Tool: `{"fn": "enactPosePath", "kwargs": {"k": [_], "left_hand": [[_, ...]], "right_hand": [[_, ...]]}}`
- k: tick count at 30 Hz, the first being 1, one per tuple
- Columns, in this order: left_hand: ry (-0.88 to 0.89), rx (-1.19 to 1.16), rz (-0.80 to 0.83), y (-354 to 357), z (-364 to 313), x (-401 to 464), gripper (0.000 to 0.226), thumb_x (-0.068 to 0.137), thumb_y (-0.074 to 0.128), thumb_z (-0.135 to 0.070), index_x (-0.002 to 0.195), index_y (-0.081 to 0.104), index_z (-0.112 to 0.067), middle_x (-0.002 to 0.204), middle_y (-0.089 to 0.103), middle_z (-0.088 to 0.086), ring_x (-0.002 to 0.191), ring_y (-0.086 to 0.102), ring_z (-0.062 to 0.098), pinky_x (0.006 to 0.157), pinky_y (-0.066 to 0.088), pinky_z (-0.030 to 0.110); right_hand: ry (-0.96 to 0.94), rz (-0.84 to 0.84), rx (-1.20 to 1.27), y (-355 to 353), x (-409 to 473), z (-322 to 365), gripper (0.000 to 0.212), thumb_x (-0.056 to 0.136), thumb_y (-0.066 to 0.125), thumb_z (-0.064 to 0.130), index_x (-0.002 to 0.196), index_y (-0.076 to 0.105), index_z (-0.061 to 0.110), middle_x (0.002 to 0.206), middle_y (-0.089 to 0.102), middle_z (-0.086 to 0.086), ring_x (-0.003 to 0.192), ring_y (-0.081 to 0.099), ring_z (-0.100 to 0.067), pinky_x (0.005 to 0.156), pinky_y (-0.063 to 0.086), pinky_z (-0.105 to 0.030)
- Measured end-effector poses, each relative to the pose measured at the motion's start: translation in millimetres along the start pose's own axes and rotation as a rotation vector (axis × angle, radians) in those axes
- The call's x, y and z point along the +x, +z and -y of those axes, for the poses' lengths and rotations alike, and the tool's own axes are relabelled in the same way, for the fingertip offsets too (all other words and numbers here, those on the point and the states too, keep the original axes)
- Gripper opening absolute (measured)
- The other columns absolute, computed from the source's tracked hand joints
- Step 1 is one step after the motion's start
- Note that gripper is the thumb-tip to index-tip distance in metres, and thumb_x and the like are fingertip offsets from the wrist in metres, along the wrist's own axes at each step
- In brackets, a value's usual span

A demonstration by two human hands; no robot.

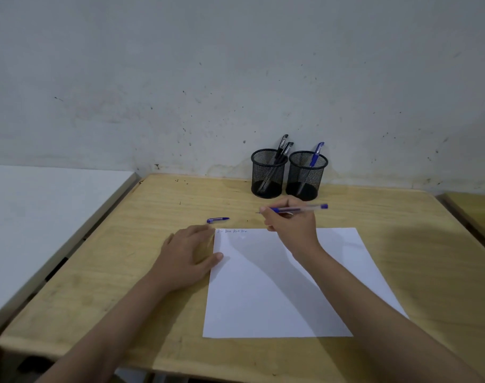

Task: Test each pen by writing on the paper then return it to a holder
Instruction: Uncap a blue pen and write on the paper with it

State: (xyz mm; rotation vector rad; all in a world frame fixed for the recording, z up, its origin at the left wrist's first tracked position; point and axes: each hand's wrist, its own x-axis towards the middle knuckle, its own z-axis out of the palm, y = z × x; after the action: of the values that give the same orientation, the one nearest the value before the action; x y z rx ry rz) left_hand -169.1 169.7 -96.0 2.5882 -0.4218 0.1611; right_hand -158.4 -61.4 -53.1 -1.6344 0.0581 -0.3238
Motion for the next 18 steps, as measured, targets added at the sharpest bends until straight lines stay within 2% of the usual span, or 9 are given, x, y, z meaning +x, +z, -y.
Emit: {"fn": "enactPosePath", "kwargs": {"k": [2,4,8,12,18], "left_hand": [[-0.011,0.073,0.05,1,-3,-4,0.077,0.07,0.033,-0.072,0.137,0.038,-0.034,0.147,0.034,-0.013,0.136,0.029,0.009,0.114,0.016,0.051],[-0.009,0.09,0.043,3,-5,-6,0.078,0.069,0.028,-0.072,0.138,0.035,-0.036,0.151,0.028,-0.013,0.138,0.024,0.008,0.114,0.011,0.049],[0.0,0.103,0.026,5,-4,-6,0.076,0.071,0.026,-0.07,0.138,0.035,-0.036,0.151,0.027,-0.012,0.139,0.023,0.008,0.114,0.013,0.048],[0.001,0.107,0.029,5,-5,-7,0.076,0.071,0.025,-0.07,0.138,0.035,-0.036,0.153,0.023,-0.012,0.14,0.02,0.008,0.114,0.013,0.045],[-0.004,0.092,0.028,5,-4,-6,0.075,0.071,0.027,-0.069,0.138,0.035,-0.036,0.154,0.021,-0.013,0.14,0.019,0.006,0.114,0.013,0.043]], "right_hand": [[0.084,0.036,-0.041,7,4,-3,0.017,0.075,0.07,0.003,0.067,0.056,0.01,0.067,0.064,-0.011,0.058,0.061,-0.019,0.05,0.051,-0.026],[0.143,0.058,-0.067,14,9,-7,0.02,0.074,0.066,0.0,0.065,0.052,0.011,0.068,0.062,-0.015,0.06,0.061,-0.022,0.045,0.049,-0.02],[0.185,0.065,-0.056,24,18,-12,0.029,0.076,0.07,0.003,0.06,0.048,0.012,0.053,0.061,-0.007,0.054,0.064,-0.019,0.048,0.053,-0.029],[0.163,0.054,-0.042,31,19,-20,0.031,0.074,0.064,-0.005,0.058,0.043,0.011,0.05,0.054,-0.011,0.051,0.064,-0.026,0.043,0.047,-0.026],[0.115,-0.027,-0.014,32,17,-26,0.031,0.074,0.058,-0.007,0.057,0.038,0.01,0.049,0.049,-0.014,0.042,0.055,-0.023,0.04,0.041,-0.026]]}}
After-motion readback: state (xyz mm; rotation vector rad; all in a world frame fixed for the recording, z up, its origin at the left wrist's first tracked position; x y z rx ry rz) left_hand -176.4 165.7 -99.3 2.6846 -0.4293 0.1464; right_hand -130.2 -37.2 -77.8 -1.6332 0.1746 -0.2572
